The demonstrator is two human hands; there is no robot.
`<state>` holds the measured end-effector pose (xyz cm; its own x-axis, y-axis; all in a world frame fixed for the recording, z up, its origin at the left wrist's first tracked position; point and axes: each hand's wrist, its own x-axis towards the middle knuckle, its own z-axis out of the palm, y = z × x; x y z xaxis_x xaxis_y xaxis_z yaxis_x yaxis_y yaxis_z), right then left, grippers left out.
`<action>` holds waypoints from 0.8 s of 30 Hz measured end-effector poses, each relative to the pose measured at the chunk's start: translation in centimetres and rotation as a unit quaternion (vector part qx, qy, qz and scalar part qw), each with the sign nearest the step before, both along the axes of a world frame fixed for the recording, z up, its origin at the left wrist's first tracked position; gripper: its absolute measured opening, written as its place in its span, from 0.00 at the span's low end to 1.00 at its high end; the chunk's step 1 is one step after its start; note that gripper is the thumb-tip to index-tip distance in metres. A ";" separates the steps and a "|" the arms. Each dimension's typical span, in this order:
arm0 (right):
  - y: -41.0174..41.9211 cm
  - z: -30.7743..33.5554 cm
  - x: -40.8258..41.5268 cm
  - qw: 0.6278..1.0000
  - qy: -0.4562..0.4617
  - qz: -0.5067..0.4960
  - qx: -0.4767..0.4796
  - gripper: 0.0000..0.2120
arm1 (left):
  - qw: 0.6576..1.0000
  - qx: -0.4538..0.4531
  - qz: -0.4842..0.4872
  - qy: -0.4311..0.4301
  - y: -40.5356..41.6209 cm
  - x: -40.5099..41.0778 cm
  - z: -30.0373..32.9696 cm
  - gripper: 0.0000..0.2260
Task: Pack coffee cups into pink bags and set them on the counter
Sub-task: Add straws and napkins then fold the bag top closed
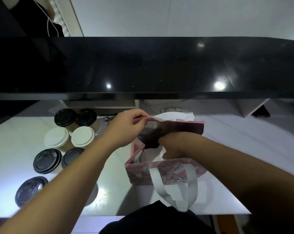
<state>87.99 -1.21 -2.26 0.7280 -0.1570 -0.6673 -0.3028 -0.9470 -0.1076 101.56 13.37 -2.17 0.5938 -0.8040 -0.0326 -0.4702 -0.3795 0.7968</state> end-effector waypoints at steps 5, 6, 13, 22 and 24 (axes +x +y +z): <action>0.6 2.7 -1.3 0.995 -0.090 -0.039 0.034 0.16 | 1.000 -0.013 0.011 0.013 0.8 -0.3 0.3 0.07; 0.4 3.6 -2.3 0.990 -0.122 -0.041 0.055 0.15 | 1.000 -0.011 0.014 0.004 1.2 -0.3 0.5 0.07; -2.7 4.6 -13.1 0.886 -0.403 -0.194 0.123 0.02 | 0.991 -0.029 0.128 -0.029 6.8 -1.8 0.0 0.11; -4.2 -0.9 -14.3 0.873 -0.293 -0.261 0.289 0.25 | 0.988 0.001 -0.020 0.154 9.7 -5.5 -2.7 0.24; -4.1 -1.7 -13.9 0.871 -0.307 -0.256 0.285 0.28 | 0.985 0.003 -0.015 0.171 9.0 -5.6 -3.0 0.22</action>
